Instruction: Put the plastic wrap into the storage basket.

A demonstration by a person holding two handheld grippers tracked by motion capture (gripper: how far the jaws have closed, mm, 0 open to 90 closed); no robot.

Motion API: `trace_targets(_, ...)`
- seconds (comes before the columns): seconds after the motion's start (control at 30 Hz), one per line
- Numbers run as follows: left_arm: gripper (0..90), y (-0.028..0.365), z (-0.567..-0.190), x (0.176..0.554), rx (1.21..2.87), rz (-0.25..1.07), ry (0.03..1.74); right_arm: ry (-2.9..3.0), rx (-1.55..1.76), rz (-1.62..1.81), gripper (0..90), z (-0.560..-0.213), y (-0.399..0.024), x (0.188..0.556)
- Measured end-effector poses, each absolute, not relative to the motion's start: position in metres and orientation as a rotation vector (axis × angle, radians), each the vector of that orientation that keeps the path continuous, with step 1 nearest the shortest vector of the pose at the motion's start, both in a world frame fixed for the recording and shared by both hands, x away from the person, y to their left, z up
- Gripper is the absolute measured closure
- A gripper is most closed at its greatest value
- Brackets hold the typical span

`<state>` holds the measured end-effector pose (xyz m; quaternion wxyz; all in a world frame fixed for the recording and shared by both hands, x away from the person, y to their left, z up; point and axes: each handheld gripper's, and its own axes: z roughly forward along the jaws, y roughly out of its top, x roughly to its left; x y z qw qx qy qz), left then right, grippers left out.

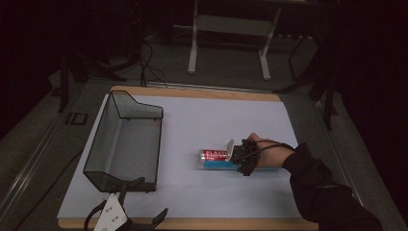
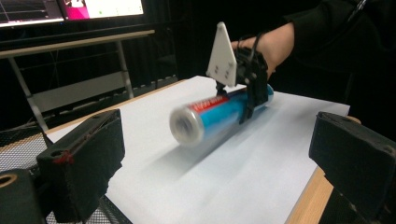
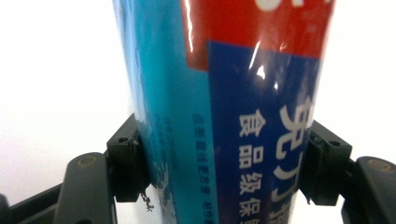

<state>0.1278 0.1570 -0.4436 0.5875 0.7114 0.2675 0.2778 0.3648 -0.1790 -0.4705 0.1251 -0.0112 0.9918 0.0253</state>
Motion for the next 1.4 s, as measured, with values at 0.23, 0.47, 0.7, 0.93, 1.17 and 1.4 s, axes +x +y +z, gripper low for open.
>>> trace_targets(0.23,4.1,0.157,-0.443,0.127,1.655,0.651,0.623,2.864,0.083,0.214,31.4,-0.448,-0.179,0.37)
trace_targets(0.47,4.1,0.157,-0.443,0.127,1.652,0.649,0.622,2.804,0.185,0.389,31.5,-0.421,-0.183,0.375)
trace_targets(0.7,4.1,0.157,-0.443,0.127,1.652,0.652,0.62,2.759,0.283,0.563,31.6,-0.397,-0.183,0.378)
trace_targets(0.93,4.1,0.157,-0.443,0.126,1.653,0.656,0.617,2.765,0.392,0.704,31.7,-0.383,-0.178,0.382)
trace_targets(1.17,4.1,0.157,-0.442,0.125,1.647,0.656,0.618,2.721,0.436,0.809,31.7,-0.368,-0.167,0.38)
trace_targets(1.4,4.1,0.157,-0.442,0.125,1.646,0.659,0.616,2.693,0.49,0.957,31.7,-0.353,-0.147,0.376)
